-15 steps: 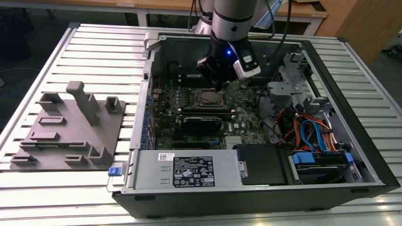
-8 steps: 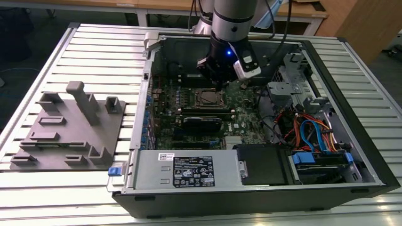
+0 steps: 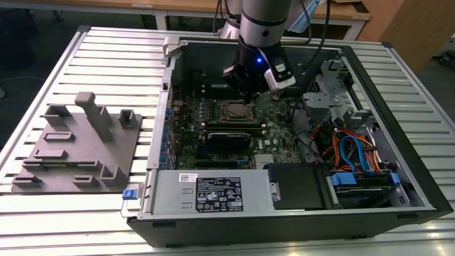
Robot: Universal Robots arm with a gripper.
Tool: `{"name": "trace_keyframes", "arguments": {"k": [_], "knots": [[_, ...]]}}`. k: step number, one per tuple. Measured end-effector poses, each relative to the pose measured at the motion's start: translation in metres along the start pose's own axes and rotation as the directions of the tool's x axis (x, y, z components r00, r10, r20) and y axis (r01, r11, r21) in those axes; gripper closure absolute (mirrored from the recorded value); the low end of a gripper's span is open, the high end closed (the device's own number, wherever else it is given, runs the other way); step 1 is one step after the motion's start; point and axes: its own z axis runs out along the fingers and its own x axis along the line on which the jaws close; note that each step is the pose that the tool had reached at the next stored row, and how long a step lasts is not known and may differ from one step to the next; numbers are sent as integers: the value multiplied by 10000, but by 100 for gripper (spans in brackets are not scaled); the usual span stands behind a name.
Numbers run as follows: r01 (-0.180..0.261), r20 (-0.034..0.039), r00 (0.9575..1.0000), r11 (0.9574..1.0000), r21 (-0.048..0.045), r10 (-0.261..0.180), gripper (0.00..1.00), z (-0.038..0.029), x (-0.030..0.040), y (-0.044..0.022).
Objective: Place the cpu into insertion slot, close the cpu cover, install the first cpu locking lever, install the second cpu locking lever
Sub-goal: 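Install the second cpu locking lever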
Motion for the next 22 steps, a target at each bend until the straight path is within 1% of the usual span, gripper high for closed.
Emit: {"name": "trace_keyframes", "arguments": {"k": [6,7,9,11,12,15,16,19,21,22], "knots": [[0,0,10000,10000,1,0,90,0,0,-1],[0,-11,10000,10000,1,0,90,0,-1,-1],[-3,-46,10000,10000,-32,3,90,0,-3,-3],[-9,-112,9999,10000,-60,8,90,0,-9,-3],[-10,-127,9999,9999,-113,9,90,-1,-9,-8],[-16,-154,9999,9996,-288,12,90,-4,-11,-52],[-17,-161,9999,9995,-311,12,90,-5,-13,-75],[-19,-181,9998,9995,-316,14,90,-10,-17,-157],[-24,-226,9997,9995,-316,17,90,-12,-19,-196],[-29,-274,9996,9995,-312,20,90,-13,-20,-203]]}}
